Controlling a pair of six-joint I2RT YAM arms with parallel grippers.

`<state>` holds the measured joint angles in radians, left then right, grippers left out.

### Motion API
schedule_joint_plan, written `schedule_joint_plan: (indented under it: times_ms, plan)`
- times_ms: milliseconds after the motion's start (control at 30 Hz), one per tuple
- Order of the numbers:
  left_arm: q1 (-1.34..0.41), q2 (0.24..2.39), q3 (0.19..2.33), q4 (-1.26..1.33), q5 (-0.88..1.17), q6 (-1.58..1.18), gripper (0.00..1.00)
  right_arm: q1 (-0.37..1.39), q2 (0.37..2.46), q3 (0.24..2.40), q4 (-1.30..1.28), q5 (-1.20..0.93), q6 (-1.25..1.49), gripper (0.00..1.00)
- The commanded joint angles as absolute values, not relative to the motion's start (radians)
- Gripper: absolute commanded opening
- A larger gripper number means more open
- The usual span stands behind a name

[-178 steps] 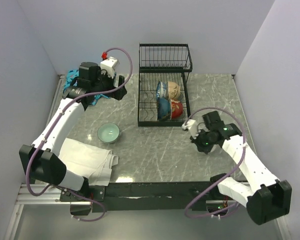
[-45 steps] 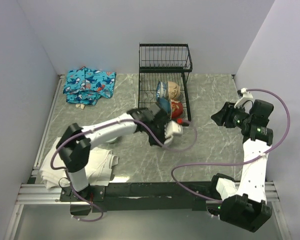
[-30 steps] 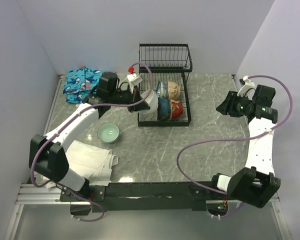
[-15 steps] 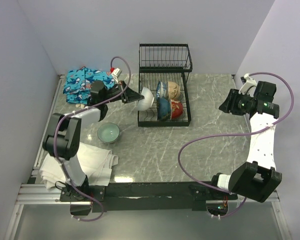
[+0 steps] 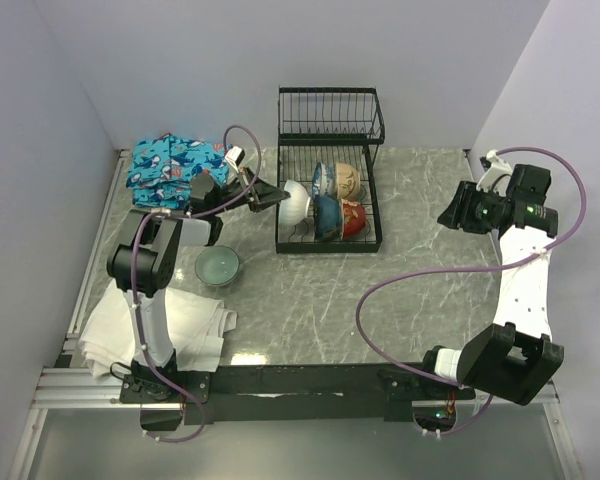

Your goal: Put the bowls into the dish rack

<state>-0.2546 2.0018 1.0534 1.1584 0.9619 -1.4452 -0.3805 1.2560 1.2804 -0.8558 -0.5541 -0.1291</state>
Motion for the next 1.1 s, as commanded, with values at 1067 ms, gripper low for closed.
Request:
schedule_joint_plan:
  times_ms: [1067]
  plan:
    - [-0.339,2.278,1.120,1.485,0.749,-1.756,0.01,-0.388,1.312,1.282,-0.880,-0.512,-0.158,0.52]
